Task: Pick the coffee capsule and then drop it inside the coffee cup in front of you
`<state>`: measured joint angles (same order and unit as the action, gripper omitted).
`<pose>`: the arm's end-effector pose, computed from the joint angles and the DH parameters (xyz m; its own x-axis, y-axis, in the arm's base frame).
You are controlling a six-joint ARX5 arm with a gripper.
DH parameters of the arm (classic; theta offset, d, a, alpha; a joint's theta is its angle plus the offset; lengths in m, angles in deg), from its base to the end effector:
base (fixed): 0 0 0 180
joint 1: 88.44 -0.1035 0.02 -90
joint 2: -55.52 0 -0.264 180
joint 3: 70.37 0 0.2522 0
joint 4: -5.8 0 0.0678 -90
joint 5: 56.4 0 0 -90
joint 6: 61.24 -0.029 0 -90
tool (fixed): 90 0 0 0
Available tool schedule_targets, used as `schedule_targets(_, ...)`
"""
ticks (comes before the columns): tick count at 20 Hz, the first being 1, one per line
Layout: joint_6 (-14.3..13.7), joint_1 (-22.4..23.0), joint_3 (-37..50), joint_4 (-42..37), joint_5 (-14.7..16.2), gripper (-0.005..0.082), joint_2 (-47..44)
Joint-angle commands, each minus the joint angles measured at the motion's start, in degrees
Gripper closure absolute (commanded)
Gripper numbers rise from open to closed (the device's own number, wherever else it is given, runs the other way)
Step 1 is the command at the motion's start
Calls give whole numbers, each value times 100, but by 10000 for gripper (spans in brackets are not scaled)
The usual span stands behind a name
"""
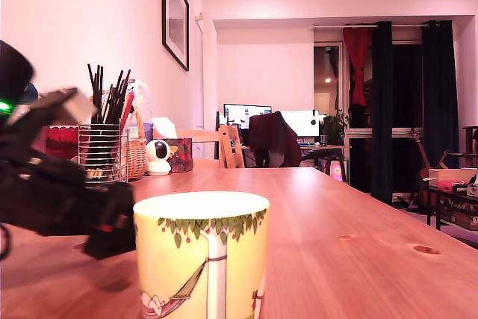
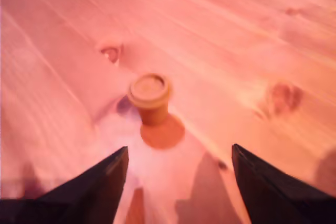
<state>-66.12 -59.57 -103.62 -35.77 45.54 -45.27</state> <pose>0.2180 -0.1270 0.0876 0.6704 -0.6059 -0.4284 0.6656 0.7462 -0.0138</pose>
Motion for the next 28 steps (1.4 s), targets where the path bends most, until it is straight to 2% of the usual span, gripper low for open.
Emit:
schedule_targets(1, -90, -35, -129, -70, 70, 198, -240)
schedule_targets(9, -118, -81, -660, -216, 136, 198, -710)
schedule_targets(13, -118, -175, -970, -186, 280, 198, -1003)
schedule_targets(20, -120, -212, -984, -151, 372, 207, -1032)
schedule_targets(22, -153, -214, -986, -125, 415, 280, -1032)
schedule_targets(26, -166, -225, -990, -26, 415, 529, -1032)
schedule_targets(28, -164, -240, -992, -15, 417, 577, -1032)
